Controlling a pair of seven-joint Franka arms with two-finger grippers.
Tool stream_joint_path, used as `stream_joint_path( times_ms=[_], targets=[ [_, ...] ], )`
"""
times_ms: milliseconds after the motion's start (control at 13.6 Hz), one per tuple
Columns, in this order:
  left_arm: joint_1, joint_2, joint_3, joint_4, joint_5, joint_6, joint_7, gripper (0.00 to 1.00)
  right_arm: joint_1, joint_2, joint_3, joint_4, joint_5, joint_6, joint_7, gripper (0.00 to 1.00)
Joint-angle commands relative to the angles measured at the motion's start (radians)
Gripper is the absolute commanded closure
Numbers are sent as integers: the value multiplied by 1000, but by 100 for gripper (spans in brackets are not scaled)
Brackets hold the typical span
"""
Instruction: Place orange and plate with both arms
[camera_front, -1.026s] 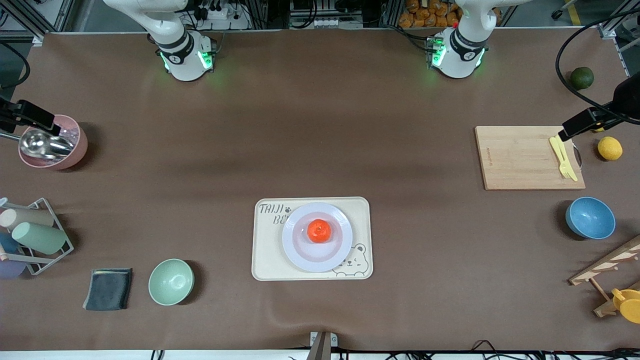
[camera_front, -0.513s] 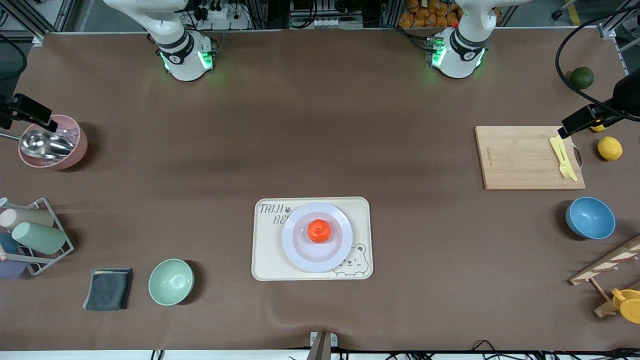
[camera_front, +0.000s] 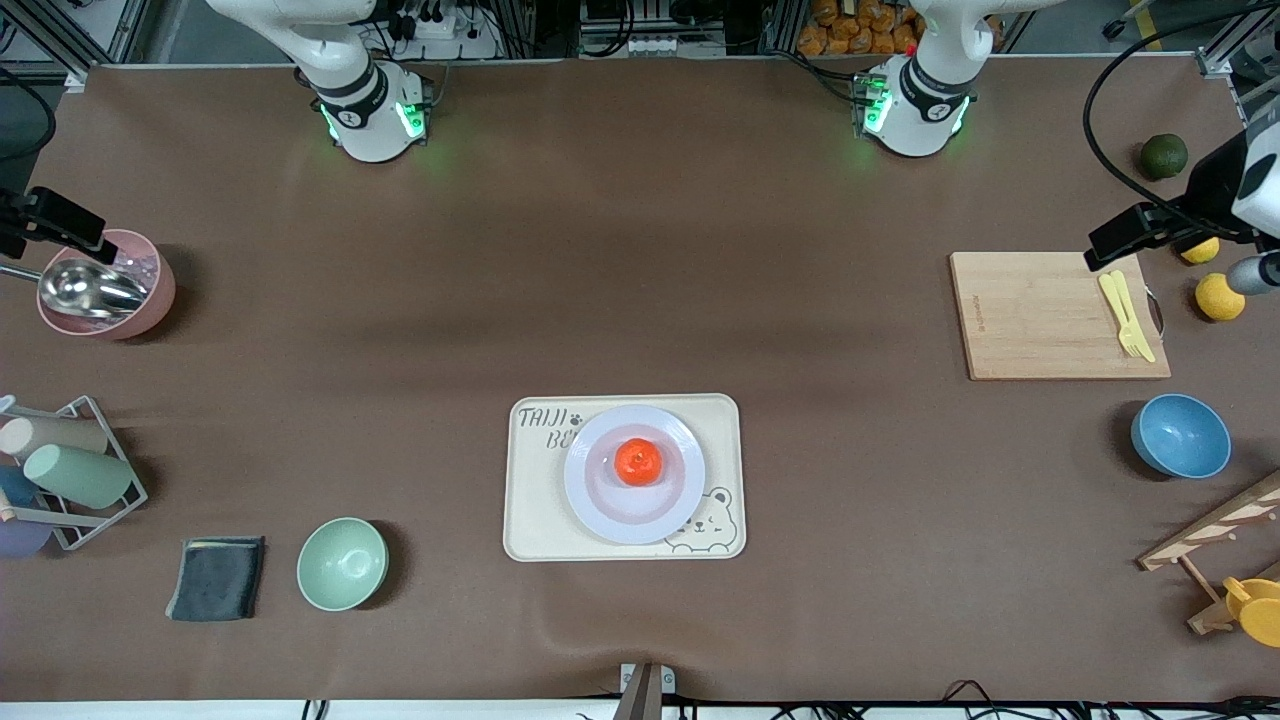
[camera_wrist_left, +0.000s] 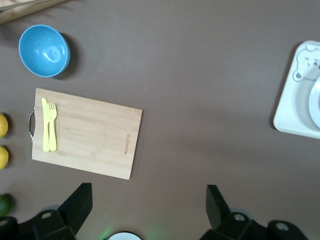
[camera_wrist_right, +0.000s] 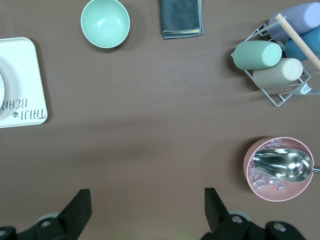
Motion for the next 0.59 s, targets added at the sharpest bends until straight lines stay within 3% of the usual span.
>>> stream_joint_path(
  times_ms=[0,513],
  targets=[
    [6,-16,-10,-6,-4,-14,38,0,-11,-16,13,-4,-2,-9,-8,0],
    [9,-12,-10,12,-2,-14,38,0,2,-16,13,-4,-2,0,-12,0]
  ],
)
